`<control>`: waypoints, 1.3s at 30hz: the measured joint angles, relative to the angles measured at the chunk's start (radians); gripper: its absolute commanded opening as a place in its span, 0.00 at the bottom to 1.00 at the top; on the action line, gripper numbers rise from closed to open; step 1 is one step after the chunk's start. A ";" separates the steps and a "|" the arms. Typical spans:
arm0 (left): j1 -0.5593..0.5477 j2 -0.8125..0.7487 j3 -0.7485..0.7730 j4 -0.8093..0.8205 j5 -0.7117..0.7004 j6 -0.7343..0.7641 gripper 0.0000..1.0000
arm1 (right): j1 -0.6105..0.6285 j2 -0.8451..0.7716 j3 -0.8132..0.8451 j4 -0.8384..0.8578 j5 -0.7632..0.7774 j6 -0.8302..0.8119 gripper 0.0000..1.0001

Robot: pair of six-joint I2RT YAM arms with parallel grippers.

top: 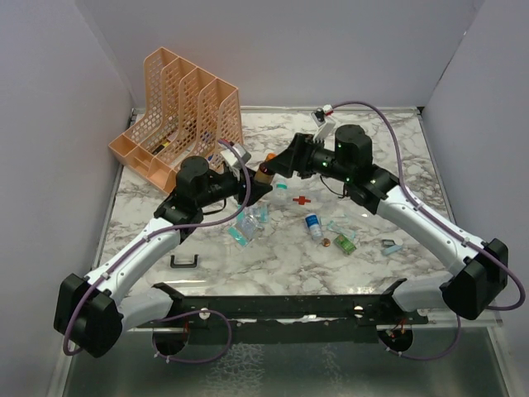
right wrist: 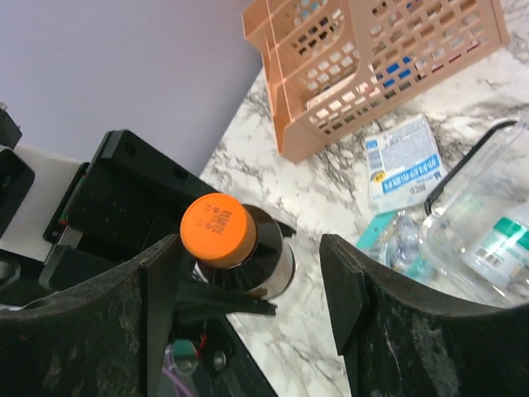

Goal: Organize the medicine kit

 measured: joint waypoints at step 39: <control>0.000 0.038 0.065 0.087 -0.076 -0.223 0.99 | -0.033 0.121 0.082 -0.020 0.005 0.061 0.26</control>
